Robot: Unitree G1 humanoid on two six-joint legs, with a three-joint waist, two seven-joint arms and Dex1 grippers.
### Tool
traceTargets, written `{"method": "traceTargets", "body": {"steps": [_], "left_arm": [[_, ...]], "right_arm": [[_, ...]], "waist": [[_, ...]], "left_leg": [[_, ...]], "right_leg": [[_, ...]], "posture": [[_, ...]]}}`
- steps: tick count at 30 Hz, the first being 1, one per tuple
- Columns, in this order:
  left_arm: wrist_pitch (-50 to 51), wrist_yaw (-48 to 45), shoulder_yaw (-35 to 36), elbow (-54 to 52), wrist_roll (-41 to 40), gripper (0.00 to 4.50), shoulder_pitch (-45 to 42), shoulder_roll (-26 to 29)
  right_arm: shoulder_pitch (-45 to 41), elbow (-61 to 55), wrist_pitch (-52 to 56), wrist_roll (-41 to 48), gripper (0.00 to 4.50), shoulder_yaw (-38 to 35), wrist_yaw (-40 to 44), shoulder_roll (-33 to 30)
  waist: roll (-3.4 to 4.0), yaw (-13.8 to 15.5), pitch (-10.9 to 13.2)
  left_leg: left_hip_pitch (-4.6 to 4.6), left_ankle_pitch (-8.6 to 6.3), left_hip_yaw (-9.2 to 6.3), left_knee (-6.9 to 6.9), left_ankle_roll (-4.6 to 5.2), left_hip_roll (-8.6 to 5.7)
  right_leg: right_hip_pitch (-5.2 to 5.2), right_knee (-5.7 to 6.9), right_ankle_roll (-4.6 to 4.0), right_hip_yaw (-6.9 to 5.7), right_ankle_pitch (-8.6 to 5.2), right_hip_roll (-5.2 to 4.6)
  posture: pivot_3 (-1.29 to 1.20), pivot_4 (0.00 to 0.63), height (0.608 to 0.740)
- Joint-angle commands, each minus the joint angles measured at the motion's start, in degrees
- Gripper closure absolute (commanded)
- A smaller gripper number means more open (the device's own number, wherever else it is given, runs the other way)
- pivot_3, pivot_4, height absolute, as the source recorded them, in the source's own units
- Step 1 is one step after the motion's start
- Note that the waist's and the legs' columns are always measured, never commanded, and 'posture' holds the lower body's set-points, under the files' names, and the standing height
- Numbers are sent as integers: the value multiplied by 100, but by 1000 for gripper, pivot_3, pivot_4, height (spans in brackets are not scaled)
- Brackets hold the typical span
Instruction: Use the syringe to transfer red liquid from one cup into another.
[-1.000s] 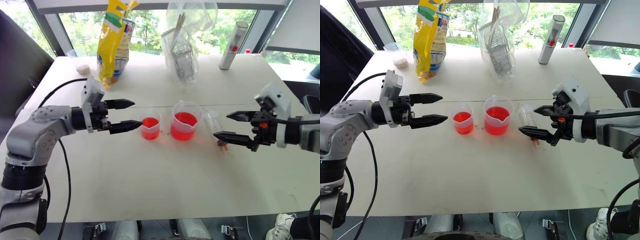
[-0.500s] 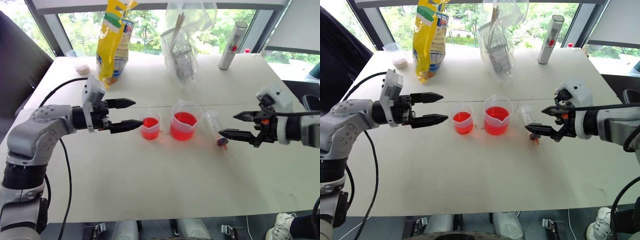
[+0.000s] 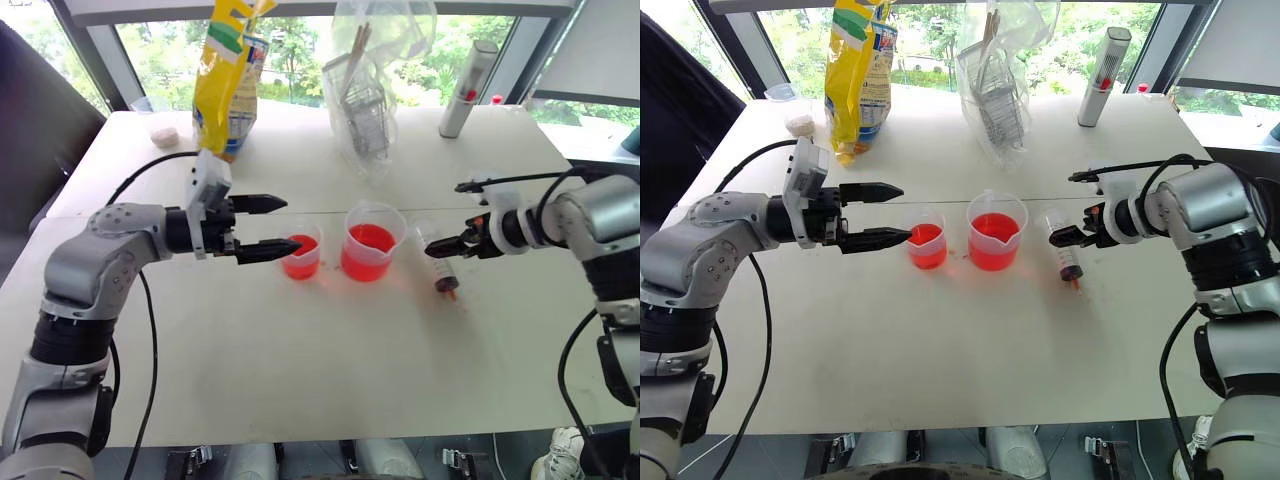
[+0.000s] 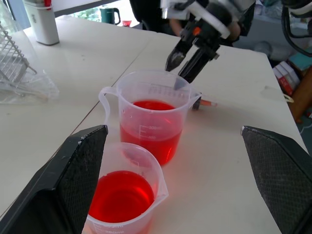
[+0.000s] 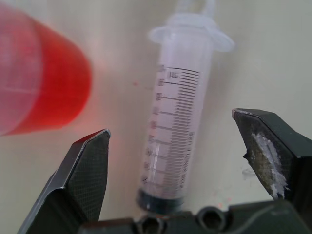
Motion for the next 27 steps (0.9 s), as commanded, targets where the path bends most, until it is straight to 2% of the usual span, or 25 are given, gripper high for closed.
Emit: {"method": "traceTargets", "body": {"steps": [1, 10, 13, 17, 18, 23, 27], "left_arm": [[-87, 98, 167, -274, -14, 0, 86, 11], [-37, 381, 279, -569, -79, 0, 333, -3], [-52, 441, 280, -620, -78, 0, 396, -6], [-81, 501, 274, -625, -60, 0, 400, -25], [-86, 509, 273, -625, -63, 0, 401, -28], [-115, 488, 235, -551, -40, 0, 311, -39], [-146, 404, 213, -345, -10, 0, 96, -43]], "right_arm": [[-427, 654, -320, -484, 124, 286, 280, 226], [-780, 1832, -1092, -1541, 124, 1076, 993, 975], [-817, 2007, -1232, -1831, 973, 1198, 1162, 1129], [-827, 2073, -1265, -2093, 2912, 1209, 1372, 1254], [-830, 2074, -1244, -2139, 3073, 1179, 1404, 1270], [-853, 1815, -846, -2216, 3073, 634, 1135, 1063], [-570, 556, -783, -2174, 3073, -424, 543, 603]], "waist": [[1, -10, -1], [1, -13, -1], [0, -15, -2], [-1, -19, -3], [-1, -20, -3], [2, -10, -1], [6, 32, 1]], "left_leg": [[0, 0, 0, -1, 0, 0], [2, -1, -2, 9, 2, -1], [5, -1, -2, 15, 2, -1], [10, -1, -2, 15, 2, -2], [10, -1, -2, 15, 2, -1], [10, -1, -4, 13, 2, -1], [1, -1, -5, 11, 2, -4]], "right_leg": [[0, 0, 0, 0, 0, 0], [-3, 20, 0, 0, 0, 2], [1, 23, 0, -1, 1, 2], [3, 26, 0, -2, 1, 4], [3, 26, -1, -1, 2, 6], [2, 29, -2, -2, 2, 7], [-5, 29, -2, -3, 2, 1]], "posture": [[0, 150, 739], [0, 150, 739], [0, 150, 739], [0, 150, 739], [0, 150, 739], [0, 150, 739], [0, 150, 739]]}}
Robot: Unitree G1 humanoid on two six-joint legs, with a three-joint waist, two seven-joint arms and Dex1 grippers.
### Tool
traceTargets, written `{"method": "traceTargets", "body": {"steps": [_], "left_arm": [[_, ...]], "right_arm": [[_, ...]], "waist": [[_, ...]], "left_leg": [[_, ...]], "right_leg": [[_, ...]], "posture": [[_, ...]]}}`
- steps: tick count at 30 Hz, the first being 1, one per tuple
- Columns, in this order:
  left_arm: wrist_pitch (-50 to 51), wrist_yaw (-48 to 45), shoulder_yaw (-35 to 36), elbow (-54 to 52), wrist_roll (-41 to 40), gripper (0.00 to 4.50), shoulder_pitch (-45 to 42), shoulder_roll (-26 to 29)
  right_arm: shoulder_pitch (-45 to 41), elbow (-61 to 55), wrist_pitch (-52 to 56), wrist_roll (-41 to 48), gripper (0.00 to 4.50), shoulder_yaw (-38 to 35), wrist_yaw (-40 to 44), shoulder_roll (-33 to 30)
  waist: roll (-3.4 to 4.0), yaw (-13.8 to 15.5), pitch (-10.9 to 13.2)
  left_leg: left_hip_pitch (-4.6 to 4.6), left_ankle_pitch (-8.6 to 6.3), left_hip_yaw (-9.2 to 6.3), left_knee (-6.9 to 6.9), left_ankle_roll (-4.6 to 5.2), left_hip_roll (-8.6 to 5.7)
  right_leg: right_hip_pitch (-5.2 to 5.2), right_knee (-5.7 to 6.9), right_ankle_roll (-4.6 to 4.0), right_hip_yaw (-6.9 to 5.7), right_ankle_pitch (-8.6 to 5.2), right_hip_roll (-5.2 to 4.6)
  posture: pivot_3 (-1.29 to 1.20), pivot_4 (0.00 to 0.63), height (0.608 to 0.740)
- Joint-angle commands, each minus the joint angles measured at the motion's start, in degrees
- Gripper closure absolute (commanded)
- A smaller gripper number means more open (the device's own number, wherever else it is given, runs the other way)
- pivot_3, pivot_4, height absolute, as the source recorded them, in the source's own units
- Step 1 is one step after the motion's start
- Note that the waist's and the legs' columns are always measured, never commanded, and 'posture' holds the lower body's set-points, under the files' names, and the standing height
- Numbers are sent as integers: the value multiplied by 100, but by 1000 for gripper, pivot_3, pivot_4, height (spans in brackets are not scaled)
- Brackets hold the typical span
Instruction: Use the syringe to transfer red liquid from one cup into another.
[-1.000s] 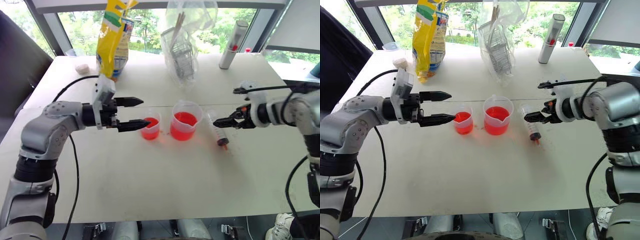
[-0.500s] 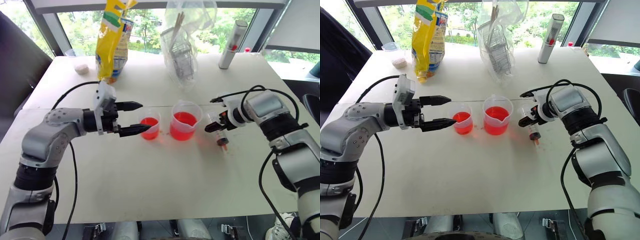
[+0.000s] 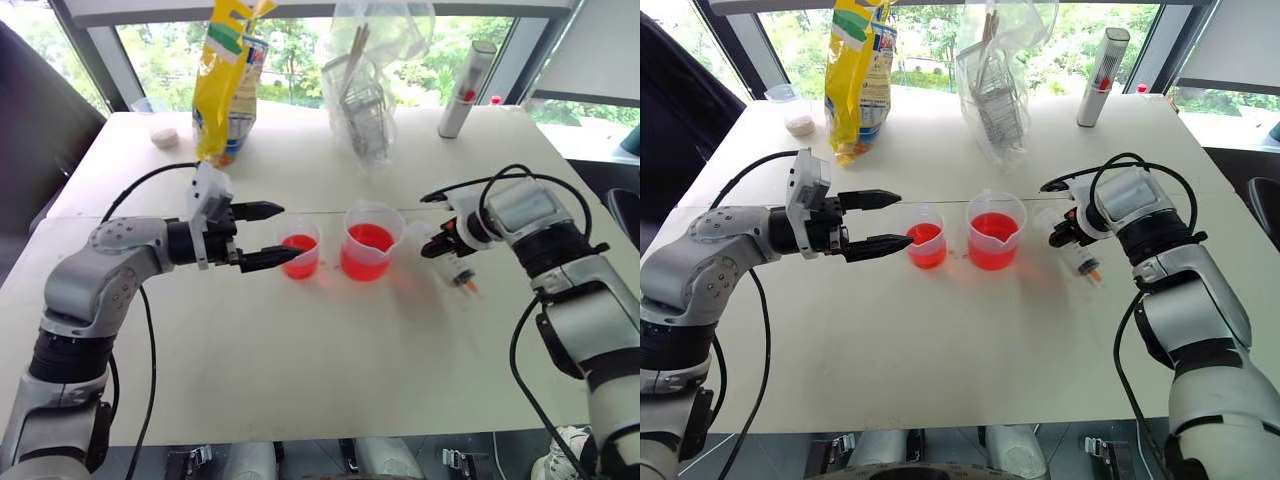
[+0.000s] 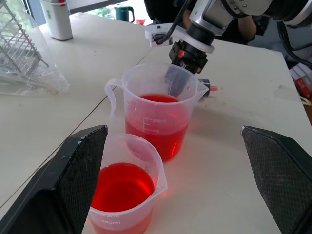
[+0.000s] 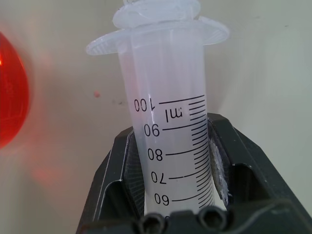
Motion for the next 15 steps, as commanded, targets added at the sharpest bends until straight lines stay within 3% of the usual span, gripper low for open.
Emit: {"method": "traceTargets", "body": {"steps": [1, 5, 8, 12, 15], "left_arm": [[-168, -75, 131, 129, 16, 0, -309, -8], [-249, -263, 23, 442, 63, 0, -632, -64], [-397, -442, -96, 902, 185, 0, -1103, -192], [-604, -693, -199, 1420, 365, 0, -1578, -338], [-777, -901, -294, 1820, 492, 0, -2006, -462]], "right_arm": [[129, -1345, -275, 15, 3073, -1392, -737, -313], [561, -3051, -962, 404, 3073, -2884, -1350, 85], [800, -4182, -1681, 906, 3073, -3641, -1683, 885], [1158, -4821, -2119, 1384, 3073, -4015, -2016, 1722], [1746, -5118, -2538, 1640, 3073, -3903, -2099, 2279]], "waist": [[2, 31, 1], [1, 31, 0], [1, -1, 0], [1, -14, -4], [0, -2, -5]], "left_leg": [[-2, 0, 1, 0, 0, -2], [0, 0, 3, -3, 0, -6], [4, 0, -3, -5, -1, -4], [6, 1, -11, -3, -3, 1], [5, 2, -10, 1, -3, 0]], "right_leg": [[-2, 0, 0, -1, 0, 0], [0, -4, 2, -1, 0, 1], [2, 1, 2, -3, 0, 13], [4, 8, -3, -7, 3, 25], [10, 6, -3, -8, 3, 18]], "posture": [[0, 150, 739], [0, 150, 739], [0, 150, 739], [0, 150, 739], [0, 150, 739]]}}
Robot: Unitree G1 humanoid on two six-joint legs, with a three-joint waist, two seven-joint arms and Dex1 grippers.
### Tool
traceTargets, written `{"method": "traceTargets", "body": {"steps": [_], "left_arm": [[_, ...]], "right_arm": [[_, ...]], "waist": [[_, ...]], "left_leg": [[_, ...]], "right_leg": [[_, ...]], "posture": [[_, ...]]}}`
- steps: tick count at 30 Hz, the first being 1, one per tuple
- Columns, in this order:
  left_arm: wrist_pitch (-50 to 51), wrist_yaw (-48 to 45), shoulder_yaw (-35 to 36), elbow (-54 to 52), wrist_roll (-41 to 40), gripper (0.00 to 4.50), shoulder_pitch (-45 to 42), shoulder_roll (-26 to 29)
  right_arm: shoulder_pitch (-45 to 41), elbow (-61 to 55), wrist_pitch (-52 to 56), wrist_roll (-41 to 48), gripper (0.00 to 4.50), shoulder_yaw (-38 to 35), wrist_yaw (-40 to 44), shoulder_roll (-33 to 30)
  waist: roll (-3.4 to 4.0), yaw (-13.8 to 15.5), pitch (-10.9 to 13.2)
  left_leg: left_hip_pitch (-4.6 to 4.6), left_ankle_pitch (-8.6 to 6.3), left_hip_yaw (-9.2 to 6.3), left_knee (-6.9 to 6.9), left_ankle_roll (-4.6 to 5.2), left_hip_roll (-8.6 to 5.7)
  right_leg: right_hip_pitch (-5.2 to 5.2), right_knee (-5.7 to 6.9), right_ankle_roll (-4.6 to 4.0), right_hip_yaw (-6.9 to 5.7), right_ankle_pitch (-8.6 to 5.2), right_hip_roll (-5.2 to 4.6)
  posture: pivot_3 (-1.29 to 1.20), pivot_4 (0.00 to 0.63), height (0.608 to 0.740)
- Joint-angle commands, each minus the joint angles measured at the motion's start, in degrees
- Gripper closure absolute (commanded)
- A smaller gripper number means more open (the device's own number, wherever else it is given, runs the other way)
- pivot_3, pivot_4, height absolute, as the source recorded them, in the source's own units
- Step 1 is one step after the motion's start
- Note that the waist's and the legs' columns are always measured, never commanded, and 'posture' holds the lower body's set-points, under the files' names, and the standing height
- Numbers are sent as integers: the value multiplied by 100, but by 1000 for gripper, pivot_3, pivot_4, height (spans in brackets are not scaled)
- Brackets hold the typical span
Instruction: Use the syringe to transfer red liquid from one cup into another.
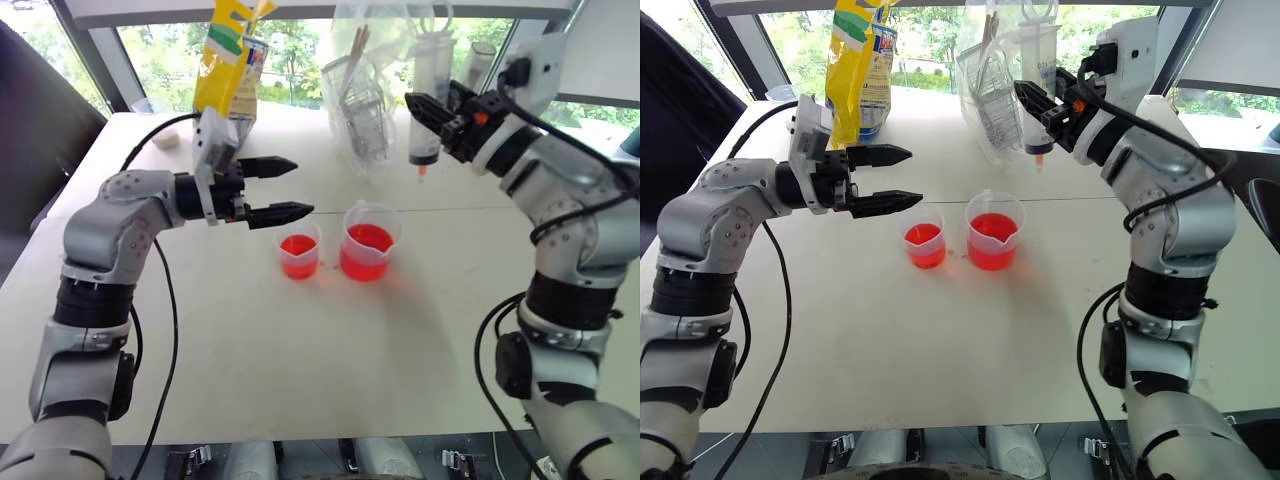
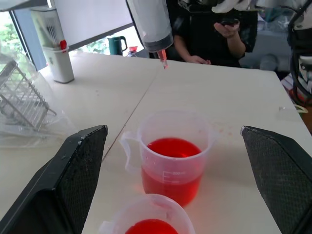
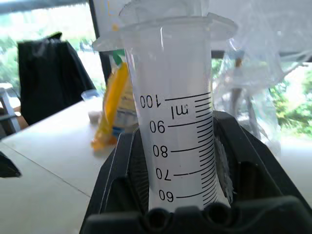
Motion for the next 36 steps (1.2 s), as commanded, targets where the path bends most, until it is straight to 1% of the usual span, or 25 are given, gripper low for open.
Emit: {"method": "traceTargets", "body": {"steps": [1, 5, 8, 11, 14, 20, 26, 36], "left_arm": [[-274, -241, -2, 295, 137, 0, -485, -68], [-291, -413, 29, 646, 153, 0, -814, -212], [-392, -462, -32, 921, 283, 0, -1018, -365], [-465, -465, -59, 1085, 357, 0, -1178, -614], [-581, -377, -68, 1378, 475, 0, -1360, -929], [-1010, -209, -147, 2052, 841, 0, -1714, -1473], [-1342, -157, -164, 2696, 1082, 0, -1946, -1880], [-1681, -7, -38, 3587, 1277, 0, -2237, -2265]], "right_arm": [[477, -376, -524, 264, 3073, 60, -112, 388], [1067, -323, -1171, 233, 3073, 370, -165, 801], [1475, 16, -1925, 46, 3073, 661, -107, 1053], [1731, 435, -2552, -188, 3073, 919, -72, 1131], [1958, 657, -2921, -326, 3073, 1133, -60, 1154], [2171, 836, -3194, -430, 3073, 1331, -124, 1122], [2272, 814, -3234, -500, 3073, 1474, -120, 1042], [2291, 765, -3156, -501, 3073, 1569, -119, 972]], "waist": [[0, 6, 0], [2, 2, 1], [2, -15, 1], [2, -14, 1], [1, -10, 1], [1, -12, 1], [1, -13, 1], [0, -17, 0]], "left_leg": [[-2, 0, 1, 2, 0, -1], [-4, 0, 8, 1, 0, -6], [-2, 0, 8, 2, 0, -8], [0, 1, 4, 2, -1, -9], [-1, 1, 4, 3, -1, -9], [-1, 2, 5, 4, -2, -9], [2, 2, 2, 3, -2, -8], [6, 2, 2, 4, -2, -9]], "right_leg": [[0, 0, 0, 0, 0, -2], [-2, -1, 1, 1, 0, -14], [-2, -1, 1, -1, 0, -11], [-1, 1, 1, 0, 0, -2], [-1, 2, 1, 2, 0, -2], [-1, 1, 1, 4, 0, -2], [0, 2, 1, 4, 0, 5], [5, 1, 1, 3, 0, 6]], "posture": [[0, 150, 739], [0, 150, 739], [0, 150, 739], [0, 150, 739], [0, 150, 739], [0, 150, 739], [0, 150, 739], [0, 150, 739]]}}
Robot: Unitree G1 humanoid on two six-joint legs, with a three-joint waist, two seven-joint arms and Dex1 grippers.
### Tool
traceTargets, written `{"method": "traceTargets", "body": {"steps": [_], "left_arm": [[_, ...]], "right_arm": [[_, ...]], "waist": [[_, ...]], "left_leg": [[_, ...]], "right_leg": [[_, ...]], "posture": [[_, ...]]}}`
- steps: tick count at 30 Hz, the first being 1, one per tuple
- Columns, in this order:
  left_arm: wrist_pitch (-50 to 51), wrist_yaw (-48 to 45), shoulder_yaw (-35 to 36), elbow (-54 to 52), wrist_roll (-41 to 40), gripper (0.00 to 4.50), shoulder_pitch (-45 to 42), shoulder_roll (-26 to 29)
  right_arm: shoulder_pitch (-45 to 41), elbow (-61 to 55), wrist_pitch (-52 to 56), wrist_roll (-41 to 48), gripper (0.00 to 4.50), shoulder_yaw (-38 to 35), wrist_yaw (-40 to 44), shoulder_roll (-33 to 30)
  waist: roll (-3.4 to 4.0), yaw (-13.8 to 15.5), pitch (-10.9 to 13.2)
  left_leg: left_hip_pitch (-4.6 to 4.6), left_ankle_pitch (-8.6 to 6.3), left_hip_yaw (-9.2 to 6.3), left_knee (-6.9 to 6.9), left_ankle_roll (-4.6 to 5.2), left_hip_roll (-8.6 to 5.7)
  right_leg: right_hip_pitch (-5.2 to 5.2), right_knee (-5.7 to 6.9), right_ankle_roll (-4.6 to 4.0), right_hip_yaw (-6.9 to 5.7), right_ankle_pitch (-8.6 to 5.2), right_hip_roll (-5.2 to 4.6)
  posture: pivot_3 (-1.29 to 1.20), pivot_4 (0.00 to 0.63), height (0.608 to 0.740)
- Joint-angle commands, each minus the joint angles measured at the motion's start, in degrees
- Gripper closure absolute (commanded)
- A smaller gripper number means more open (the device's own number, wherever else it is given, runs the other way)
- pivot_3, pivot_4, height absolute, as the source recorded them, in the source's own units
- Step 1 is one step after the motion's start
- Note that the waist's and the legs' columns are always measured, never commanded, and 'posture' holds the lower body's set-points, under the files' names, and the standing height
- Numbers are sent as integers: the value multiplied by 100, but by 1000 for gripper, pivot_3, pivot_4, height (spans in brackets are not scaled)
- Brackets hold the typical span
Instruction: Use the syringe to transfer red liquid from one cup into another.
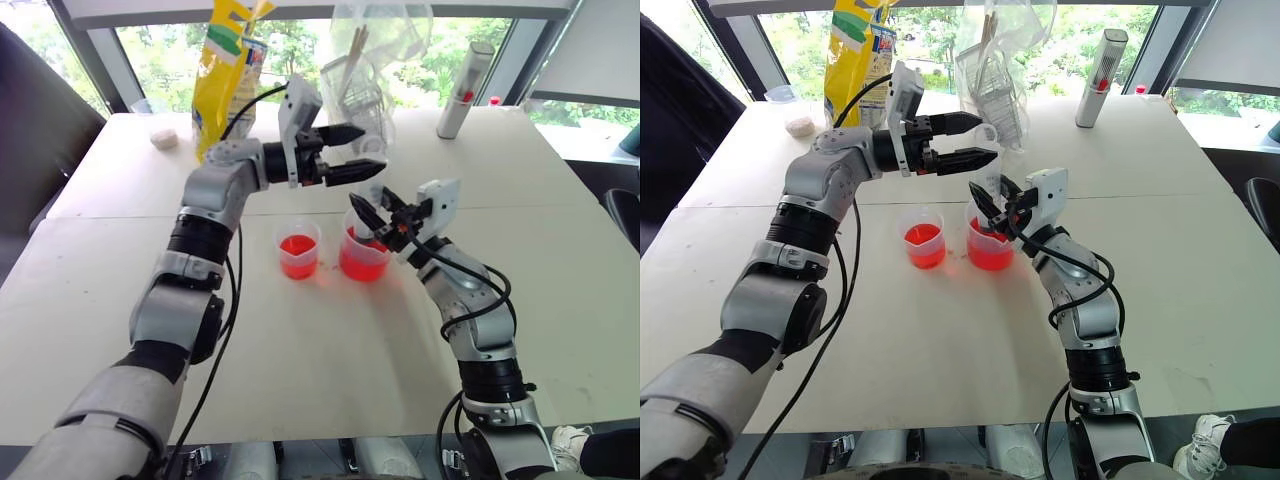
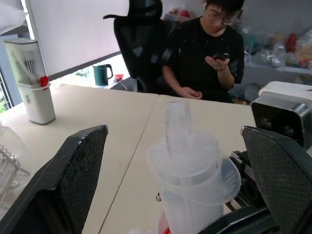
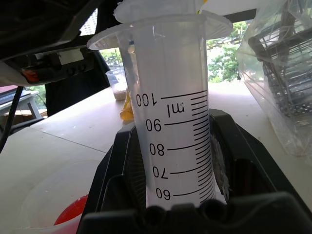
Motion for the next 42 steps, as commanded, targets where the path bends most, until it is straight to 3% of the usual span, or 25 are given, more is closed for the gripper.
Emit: {"method": "traceTargets", "body": {"steps": [1, 3, 8, 9, 42], "left_arm": [[-148, 19, 145, 56, 29, 503, -221, -60], [-108, 10, 185, 53, -21, 1270, -223, -95], [59, -25, 291, -25, -135, 3745, -233, -117], [92, -33, 295, -47, -153, 3875, -227, -112], [-365, 221, 806, 640, -232, 3875, -1192, 209]], "right_arm": [[23, -97, 48, 4, 3073, 73, 14, -42], [15, -88, 61, 1, 3073, 79, 14, -56], [23, -98, 105, 4, 3073, 97, 15, -100], [26, -97, 109, 0, 3073, 103, 15, -104], [185, -335, 693, 151, 3073, 276, 209, -278]], "waist": [[0, 0, 0], [-1, 3, 0], [-2, 7, -1], [-2, 4, -1], [-1, 7, 0]], "left_leg": [[0, 0, 0, 0, 0, 0], [0, 0, 0, 0, 0, 0], [9, 0, -1, 2, 0, 0], [11, 0, -1, 1, 0, 0], [6, 0, -5, 0, 0, -2]], "right_leg": [[0, 0, 0, 0, 0, 0], [2, 0, 0, 0, 0, 0], [16, -2, 0, -5, 0, 0], [17, -2, 0, -4, 0, 0], [14, -4, 1, -15, 0, 0]], "posture": [[0, 150, 739], [0, 150, 739], [0, 150, 739], [0, 150, 739], [0, 150, 739]]}}
